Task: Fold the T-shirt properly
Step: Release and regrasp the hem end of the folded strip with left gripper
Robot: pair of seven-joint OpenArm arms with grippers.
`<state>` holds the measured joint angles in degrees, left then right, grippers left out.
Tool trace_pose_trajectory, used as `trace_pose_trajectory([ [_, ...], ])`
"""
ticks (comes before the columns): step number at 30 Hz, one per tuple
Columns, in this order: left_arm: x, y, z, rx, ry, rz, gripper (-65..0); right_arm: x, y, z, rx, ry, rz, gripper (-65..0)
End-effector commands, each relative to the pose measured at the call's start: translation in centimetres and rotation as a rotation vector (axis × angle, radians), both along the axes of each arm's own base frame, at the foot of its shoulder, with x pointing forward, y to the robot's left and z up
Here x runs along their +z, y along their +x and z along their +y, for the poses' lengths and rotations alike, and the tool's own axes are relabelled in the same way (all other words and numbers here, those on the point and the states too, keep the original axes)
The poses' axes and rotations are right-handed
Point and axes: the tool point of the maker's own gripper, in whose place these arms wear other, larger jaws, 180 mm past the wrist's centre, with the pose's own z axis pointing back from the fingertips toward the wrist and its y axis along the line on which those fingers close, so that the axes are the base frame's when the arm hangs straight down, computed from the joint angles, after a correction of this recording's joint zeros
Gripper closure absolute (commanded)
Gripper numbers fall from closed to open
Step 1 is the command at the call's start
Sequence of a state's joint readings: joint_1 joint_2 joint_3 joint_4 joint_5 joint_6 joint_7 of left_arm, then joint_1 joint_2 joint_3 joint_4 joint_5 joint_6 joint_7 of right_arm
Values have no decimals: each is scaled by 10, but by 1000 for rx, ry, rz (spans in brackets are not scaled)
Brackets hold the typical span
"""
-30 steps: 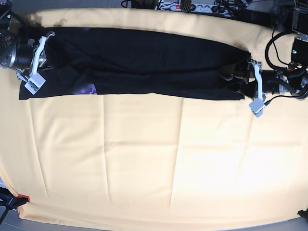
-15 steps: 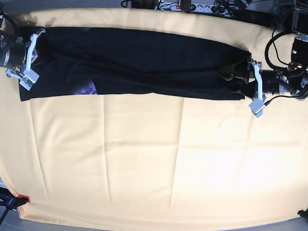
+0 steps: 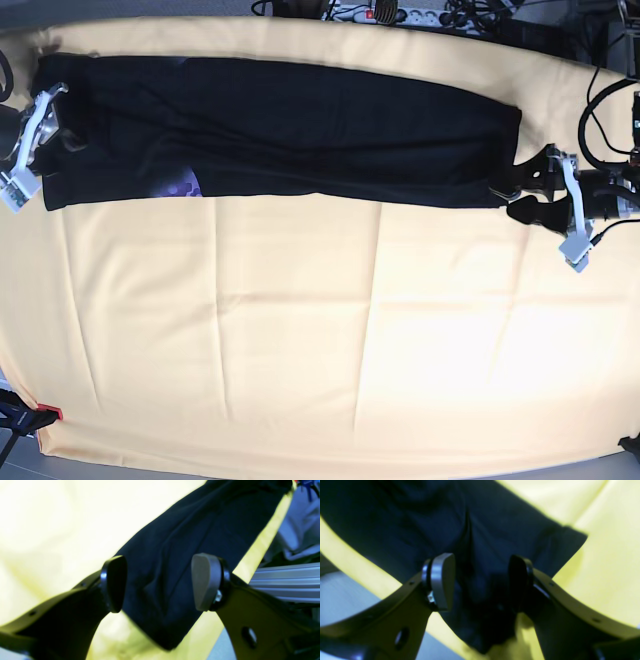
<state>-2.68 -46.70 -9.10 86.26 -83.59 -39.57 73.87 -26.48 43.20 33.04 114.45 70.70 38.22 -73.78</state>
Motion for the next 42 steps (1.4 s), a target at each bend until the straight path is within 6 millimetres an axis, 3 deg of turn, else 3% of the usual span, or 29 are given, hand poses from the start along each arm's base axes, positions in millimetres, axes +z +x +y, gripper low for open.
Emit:
trace_pose_trajectory([
  [1, 21, 9, 9, 11, 3, -61, -422, 20, 9, 3, 9, 31, -66, -330],
  [4, 30, 12, 23, 66, 2, -93, -422, 29, 8, 11, 4, 116, -119, -234],
  [7, 31, 9, 35, 125, -9, -90, -422, 18, 3, 23, -35, 193, -119, 0],
  [10, 28, 3, 42, 179, -38, -93, -422, 8, 5, 30, -105, 245, -155, 0],
  [14, 19, -8, 47, 265, -104, -91, -422, -14, 5, 23, -206, 230, -162, 0],
  [21, -16, -20, 39, 385, -148, -22, -422, -84, -4, 12, -281, 154, -35, 0],
  [23, -22, -21, 38, 395, -139, -17, -422, -96, -8, 13, -275, 134, -3, 0],
  [29, -36, -23, 33, 412, -120, 2, -422, -100, -9, 16, -266, 133, 9, 0],
  [36, -57, -26, 46, 448, 5, 25, -422, -100, -10, 15, -266, 129, 11, 0],
  [42, -63, -34, 38, 492, -56, 81, -422, -100, -10, 15, -267, 131, 12, 0],
])
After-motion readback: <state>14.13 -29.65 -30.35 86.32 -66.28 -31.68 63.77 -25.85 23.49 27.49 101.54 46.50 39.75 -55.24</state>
